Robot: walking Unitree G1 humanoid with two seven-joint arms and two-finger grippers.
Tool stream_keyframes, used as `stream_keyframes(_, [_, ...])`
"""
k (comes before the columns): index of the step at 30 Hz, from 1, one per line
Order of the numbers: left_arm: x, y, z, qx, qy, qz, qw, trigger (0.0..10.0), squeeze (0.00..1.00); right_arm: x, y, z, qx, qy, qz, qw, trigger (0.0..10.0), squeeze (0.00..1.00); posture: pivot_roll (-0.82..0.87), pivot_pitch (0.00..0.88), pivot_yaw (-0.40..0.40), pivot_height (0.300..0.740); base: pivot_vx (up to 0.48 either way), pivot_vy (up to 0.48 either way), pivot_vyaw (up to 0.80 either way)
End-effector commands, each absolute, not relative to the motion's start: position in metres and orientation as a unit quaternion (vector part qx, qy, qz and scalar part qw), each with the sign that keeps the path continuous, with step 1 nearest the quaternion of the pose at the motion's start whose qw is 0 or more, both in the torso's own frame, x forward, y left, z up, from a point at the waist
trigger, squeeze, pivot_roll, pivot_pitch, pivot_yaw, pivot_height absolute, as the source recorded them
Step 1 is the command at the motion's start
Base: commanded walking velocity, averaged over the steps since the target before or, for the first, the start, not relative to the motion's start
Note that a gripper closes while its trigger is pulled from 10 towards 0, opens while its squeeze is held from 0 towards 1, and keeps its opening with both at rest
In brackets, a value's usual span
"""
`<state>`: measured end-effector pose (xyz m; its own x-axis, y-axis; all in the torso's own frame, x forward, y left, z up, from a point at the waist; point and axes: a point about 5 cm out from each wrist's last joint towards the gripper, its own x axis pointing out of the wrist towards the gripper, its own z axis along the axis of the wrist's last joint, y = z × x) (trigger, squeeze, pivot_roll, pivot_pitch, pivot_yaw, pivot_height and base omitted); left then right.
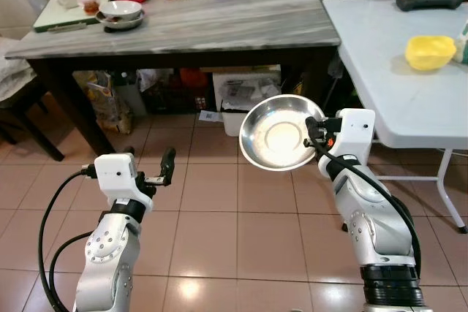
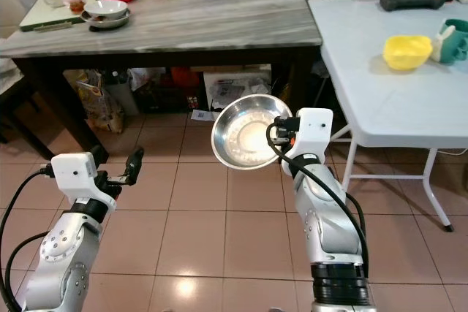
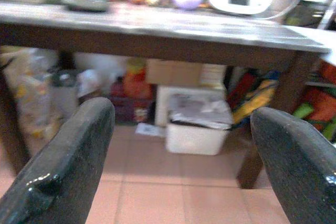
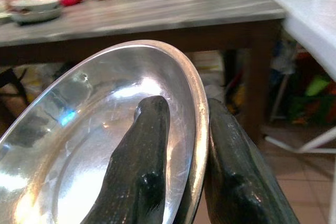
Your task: Setting the table
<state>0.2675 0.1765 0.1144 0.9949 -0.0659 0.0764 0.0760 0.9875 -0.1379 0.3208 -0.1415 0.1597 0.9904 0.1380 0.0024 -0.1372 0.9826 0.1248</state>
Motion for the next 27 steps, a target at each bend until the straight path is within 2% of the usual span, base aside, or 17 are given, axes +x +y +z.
stream_keyframes(1, [0.267,0.183,0.113,-0.060,-0.034,-0.025,0.997,10.0,0.00,0.322,-0.131,0.165,0.065,-0.009,0.086,0.994,10.0,0.00,-0.09,0.073,0.053,0.740,0.000,0.480,0.00])
stream_keyframes(5, [0.267,0.183,0.115,-0.055,-0.043,-0.017,0.997,10.0,0.00,0.322,-0.132,0.165,0.064,-0.009,0.086,0.994,10.0,0.00,-0.09,0.073,0.053,0.740,0.000,0.421,0.00])
stream_keyframes(20, [0.266,0.178,0.114,-0.078,-0.044,-0.032,0.996,10.0,0.00,0.323,-0.134,0.166,0.055,-0.016,0.083,0.995,10.0,0.00,-0.10,0.071,0.052,0.740,0.000,0.000,0.00])
stream_keyframes(27, [0.265,0.169,0.113,-0.080,-0.045,-0.052,0.994,10.0,0.00,0.324,-0.134,0.167,0.051,-0.020,0.083,0.995,10.0,0.00,-0.10,0.071,0.057,0.740,0.354,0.000,0.00])
